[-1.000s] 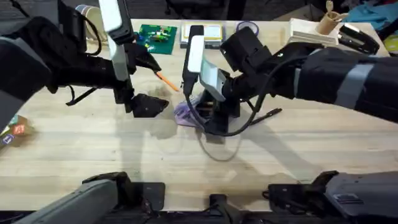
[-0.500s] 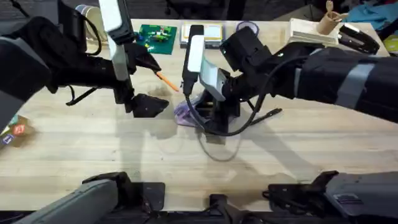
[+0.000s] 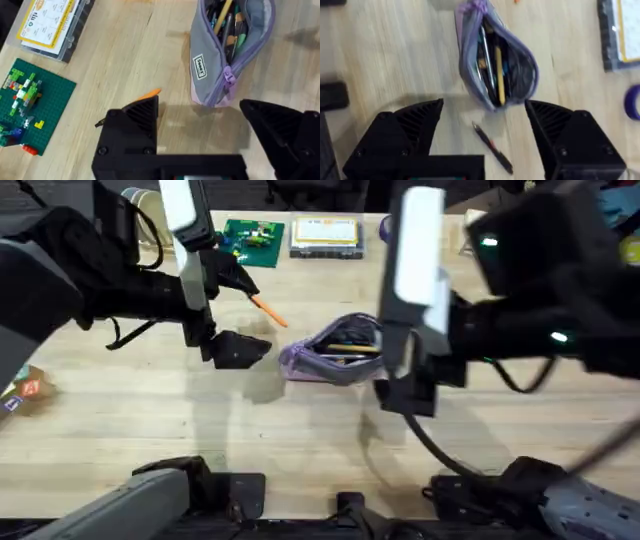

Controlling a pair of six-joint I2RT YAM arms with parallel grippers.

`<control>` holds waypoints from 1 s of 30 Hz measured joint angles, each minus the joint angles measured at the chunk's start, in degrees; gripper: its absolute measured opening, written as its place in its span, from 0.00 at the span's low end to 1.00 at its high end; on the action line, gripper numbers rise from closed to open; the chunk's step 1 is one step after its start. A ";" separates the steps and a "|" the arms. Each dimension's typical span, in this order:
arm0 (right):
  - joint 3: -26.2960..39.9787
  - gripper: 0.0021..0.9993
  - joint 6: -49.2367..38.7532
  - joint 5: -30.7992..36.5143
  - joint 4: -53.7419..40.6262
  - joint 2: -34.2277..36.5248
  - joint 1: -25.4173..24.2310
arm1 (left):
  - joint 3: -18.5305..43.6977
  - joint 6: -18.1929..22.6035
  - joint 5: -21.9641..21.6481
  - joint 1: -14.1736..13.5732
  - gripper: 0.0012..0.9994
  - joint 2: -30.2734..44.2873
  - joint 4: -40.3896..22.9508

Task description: Unzip the bag, pick up the pens from the table one at a time and place them inside, then zip the bag closed.

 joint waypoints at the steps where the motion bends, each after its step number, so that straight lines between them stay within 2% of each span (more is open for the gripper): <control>1: 0.00 1.00 0.00 0.84 -1.04 -1.25 0.00 | 0.00 0.00 -0.02 0.00 0.99 0.00 0.01; 9: 0.00 1.00 -0.02 8.12 -8.89 -10.09 0.00 | 0.00 0.00 0.00 0.00 0.99 0.00 0.02; 13: 0.00 1.00 -0.02 11.48 -12.15 -11.29 -0.34 | 0.00 0.02 -0.02 0.00 0.99 0.00 0.02; 16: 0.00 1.00 -0.02 12.55 -13.37 -11.07 -2.46 | 0.00 0.00 -0.02 0.00 0.99 0.00 0.02; 18: 0.00 1.00 -0.08 12.95 -13.61 -10.82 -5.03 | 0.00 0.00 -0.01 0.00 0.99 0.00 0.02; 19: 0.00 1.00 -0.91 13.25 -13.68 -10.21 -9.44 | 0.00 0.00 -0.01 0.00 0.99 0.00 0.01; 20: 0.00 1.00 -1.46 13.26 -13.69 -9.91 -10.96 | 0.00 0.00 0.00 0.00 0.99 0.00 0.02; 22: 0.00 1.00 -6.87 8.60 -13.65 -6.72 -20.46 | 0.00 0.00 -0.02 0.00 0.99 0.00 0.00; 26: 0.00 1.00 -11.11 3.62 -13.65 -3.50 -25.25 | 0.00 0.00 -0.02 0.00 0.99 0.00 0.00; 30: 0.00 1.00 -14.82 0.36 -13.62 0.07 -27.63 | 0.00 0.00 -0.02 0.00 0.99 0.00 0.02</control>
